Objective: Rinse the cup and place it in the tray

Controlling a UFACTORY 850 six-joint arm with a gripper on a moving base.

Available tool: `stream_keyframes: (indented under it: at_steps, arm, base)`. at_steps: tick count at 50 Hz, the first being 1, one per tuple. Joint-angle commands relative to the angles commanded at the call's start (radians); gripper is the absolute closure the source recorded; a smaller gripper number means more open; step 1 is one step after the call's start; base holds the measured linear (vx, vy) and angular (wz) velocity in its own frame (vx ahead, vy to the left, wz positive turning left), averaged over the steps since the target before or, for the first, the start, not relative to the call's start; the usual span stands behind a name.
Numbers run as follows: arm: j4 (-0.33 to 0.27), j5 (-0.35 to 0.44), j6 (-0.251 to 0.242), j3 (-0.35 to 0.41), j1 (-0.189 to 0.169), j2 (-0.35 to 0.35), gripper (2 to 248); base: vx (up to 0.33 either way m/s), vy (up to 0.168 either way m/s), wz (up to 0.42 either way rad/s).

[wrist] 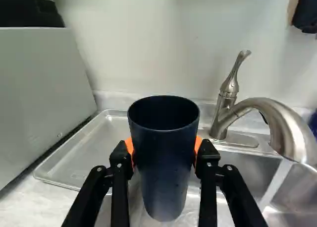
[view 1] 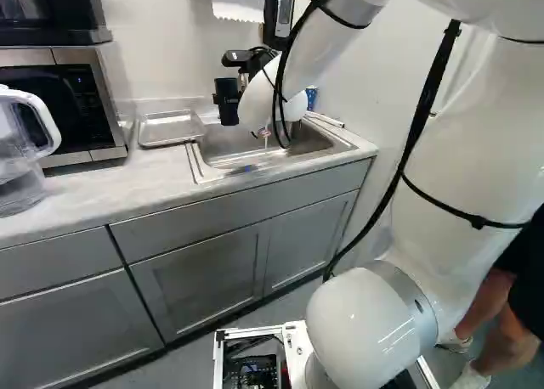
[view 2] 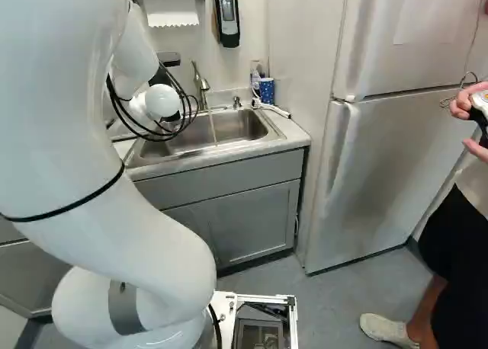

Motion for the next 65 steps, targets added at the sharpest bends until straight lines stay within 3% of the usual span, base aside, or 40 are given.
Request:
stream_keyframes:
  at_steps: [22, 65]
  arm:
    - [0.0, 0.009, 0.0, -0.107, 0.04, -0.101, 125]
    - [0.0, 0.035, 0.0, -0.247, 0.143, -0.226, 125]
  base:
    - [0.0, 0.0, 0.0]
    - [0.0, 0.0, 0.0]
